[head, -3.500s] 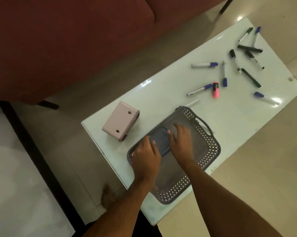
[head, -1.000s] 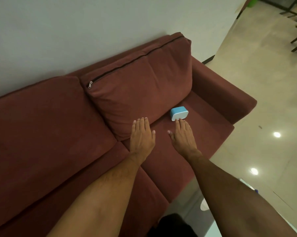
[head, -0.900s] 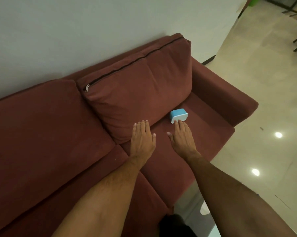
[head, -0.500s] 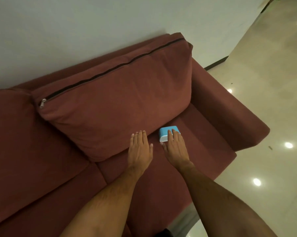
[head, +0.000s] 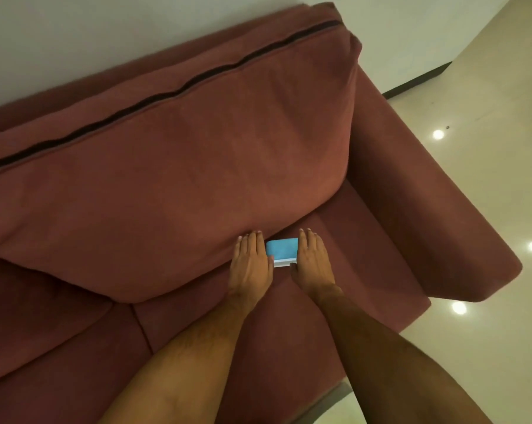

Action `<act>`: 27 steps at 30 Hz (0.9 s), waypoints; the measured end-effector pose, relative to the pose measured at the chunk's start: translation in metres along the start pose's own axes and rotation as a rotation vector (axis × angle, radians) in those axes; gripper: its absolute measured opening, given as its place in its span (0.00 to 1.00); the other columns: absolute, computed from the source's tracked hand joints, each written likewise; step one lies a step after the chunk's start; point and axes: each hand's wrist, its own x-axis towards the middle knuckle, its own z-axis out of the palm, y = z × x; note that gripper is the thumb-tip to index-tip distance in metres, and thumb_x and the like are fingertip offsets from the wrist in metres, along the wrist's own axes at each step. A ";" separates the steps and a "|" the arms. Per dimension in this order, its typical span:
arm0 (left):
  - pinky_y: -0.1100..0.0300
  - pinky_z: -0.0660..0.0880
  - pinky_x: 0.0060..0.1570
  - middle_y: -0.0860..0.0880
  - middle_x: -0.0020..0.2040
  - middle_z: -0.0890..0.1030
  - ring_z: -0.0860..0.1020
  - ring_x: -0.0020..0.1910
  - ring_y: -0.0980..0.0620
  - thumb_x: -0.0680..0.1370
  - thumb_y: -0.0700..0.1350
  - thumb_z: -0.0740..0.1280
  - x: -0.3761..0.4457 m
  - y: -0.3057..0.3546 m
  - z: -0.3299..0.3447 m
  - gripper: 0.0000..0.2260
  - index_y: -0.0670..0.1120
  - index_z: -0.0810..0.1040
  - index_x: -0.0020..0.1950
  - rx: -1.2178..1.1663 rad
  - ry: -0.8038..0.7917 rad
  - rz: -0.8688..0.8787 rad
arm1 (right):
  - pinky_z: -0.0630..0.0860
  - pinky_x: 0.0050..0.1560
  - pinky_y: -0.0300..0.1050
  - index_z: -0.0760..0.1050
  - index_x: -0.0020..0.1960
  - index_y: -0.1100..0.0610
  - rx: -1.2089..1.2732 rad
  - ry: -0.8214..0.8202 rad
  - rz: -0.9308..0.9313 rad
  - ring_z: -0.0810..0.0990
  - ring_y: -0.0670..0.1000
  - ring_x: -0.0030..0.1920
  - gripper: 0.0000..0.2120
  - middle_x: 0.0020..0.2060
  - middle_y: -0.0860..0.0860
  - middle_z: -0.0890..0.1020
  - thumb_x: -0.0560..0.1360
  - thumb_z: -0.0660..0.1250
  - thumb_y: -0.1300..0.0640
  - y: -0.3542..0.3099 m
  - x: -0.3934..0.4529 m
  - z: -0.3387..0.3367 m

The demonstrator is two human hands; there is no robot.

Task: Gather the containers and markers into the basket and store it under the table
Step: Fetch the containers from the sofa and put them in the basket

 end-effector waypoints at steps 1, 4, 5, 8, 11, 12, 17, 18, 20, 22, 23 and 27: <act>0.47 0.62 0.78 0.40 0.75 0.72 0.70 0.74 0.44 0.82 0.52 0.61 0.004 0.001 0.006 0.27 0.38 0.66 0.77 -0.007 0.000 0.006 | 0.65 0.77 0.62 0.58 0.79 0.67 0.009 -0.003 -0.005 0.66 0.66 0.77 0.43 0.76 0.67 0.67 0.69 0.73 0.61 0.002 0.006 0.004; 0.49 0.62 0.78 0.41 0.74 0.72 0.71 0.74 0.44 0.81 0.52 0.63 0.010 0.004 0.023 0.28 0.39 0.66 0.77 -0.049 -0.028 0.032 | 0.64 0.78 0.61 0.58 0.80 0.67 0.036 -0.037 -0.018 0.65 0.66 0.77 0.44 0.76 0.67 0.66 0.71 0.74 0.59 0.005 0.020 0.011; 0.49 0.61 0.78 0.42 0.75 0.72 0.70 0.74 0.45 0.80 0.52 0.64 0.012 0.005 0.029 0.29 0.40 0.65 0.78 -0.060 -0.050 0.042 | 0.62 0.79 0.61 0.57 0.80 0.67 0.039 -0.059 -0.026 0.64 0.66 0.78 0.44 0.77 0.67 0.65 0.71 0.75 0.59 0.007 0.024 0.014; 0.49 0.63 0.77 0.41 0.74 0.72 0.70 0.74 0.44 0.77 0.50 0.67 0.016 0.005 0.047 0.32 0.39 0.65 0.78 -0.097 -0.110 0.054 | 0.59 0.81 0.59 0.53 0.82 0.64 0.042 -0.139 -0.047 0.59 0.66 0.80 0.44 0.79 0.66 0.60 0.73 0.73 0.60 0.012 0.032 0.023; 0.50 0.72 0.71 0.40 0.71 0.75 0.76 0.69 0.43 0.73 0.47 0.74 0.024 0.004 0.056 0.34 0.37 0.68 0.76 -0.100 -0.143 0.036 | 0.63 0.78 0.57 0.52 0.82 0.62 0.045 -0.176 -0.043 0.61 0.64 0.78 0.43 0.79 0.64 0.59 0.74 0.70 0.64 0.016 0.038 0.029; 0.51 0.75 0.68 0.41 0.68 0.77 0.78 0.65 0.44 0.71 0.45 0.76 0.028 0.005 0.058 0.35 0.37 0.70 0.75 -0.097 -0.157 0.021 | 0.67 0.76 0.57 0.53 0.82 0.62 0.055 -0.171 -0.041 0.64 0.64 0.76 0.42 0.78 0.63 0.61 0.73 0.70 0.65 0.016 0.039 0.031; 0.52 0.74 0.68 0.41 0.69 0.74 0.76 0.66 0.44 0.72 0.39 0.74 0.030 0.008 0.062 0.33 0.37 0.67 0.76 -0.172 -0.165 -0.008 | 0.74 0.69 0.58 0.57 0.81 0.61 0.074 -0.162 -0.026 0.68 0.63 0.70 0.40 0.73 0.61 0.65 0.73 0.70 0.67 0.016 0.040 0.033; 0.53 0.75 0.67 0.41 0.67 0.75 0.77 0.64 0.44 0.71 0.39 0.75 0.027 0.008 0.059 0.34 0.37 0.67 0.75 -0.176 -0.170 -0.013 | 0.74 0.68 0.59 0.57 0.81 0.61 0.080 -0.165 -0.030 0.68 0.63 0.70 0.40 0.73 0.61 0.65 0.73 0.70 0.66 0.015 0.038 0.033; 0.53 0.75 0.67 0.41 0.67 0.75 0.77 0.63 0.44 0.70 0.37 0.76 0.021 0.008 0.052 0.35 0.37 0.67 0.75 -0.181 -0.163 -0.024 | 0.75 0.67 0.59 0.56 0.81 0.60 0.093 -0.166 -0.039 0.68 0.63 0.70 0.40 0.73 0.60 0.65 0.73 0.70 0.65 0.014 0.031 0.031; 0.53 0.68 0.73 0.42 0.72 0.69 0.71 0.70 0.44 0.75 0.36 0.71 0.012 0.005 0.047 0.35 0.38 0.60 0.79 -0.216 -0.196 -0.019 | 0.75 0.67 0.59 0.55 0.82 0.59 0.108 -0.162 -0.045 0.68 0.62 0.70 0.41 0.73 0.59 0.65 0.74 0.71 0.64 0.011 0.022 0.030; 0.54 0.64 0.75 0.43 0.74 0.66 0.68 0.73 0.45 0.76 0.35 0.69 0.007 0.002 0.045 0.35 0.39 0.57 0.80 -0.240 -0.196 -0.022 | 0.75 0.68 0.59 0.55 0.82 0.59 0.123 -0.157 -0.049 0.68 0.62 0.70 0.41 0.73 0.59 0.64 0.74 0.71 0.64 0.009 0.016 0.030; 0.55 0.66 0.73 0.46 0.74 0.65 0.66 0.74 0.47 0.78 0.37 0.69 -0.010 -0.012 0.036 0.34 0.43 0.57 0.80 -0.356 -0.160 -0.082 | 0.70 0.73 0.54 0.58 0.81 0.60 0.291 -0.118 -0.028 0.68 0.61 0.72 0.40 0.73 0.59 0.66 0.74 0.71 0.66 -0.007 -0.005 0.026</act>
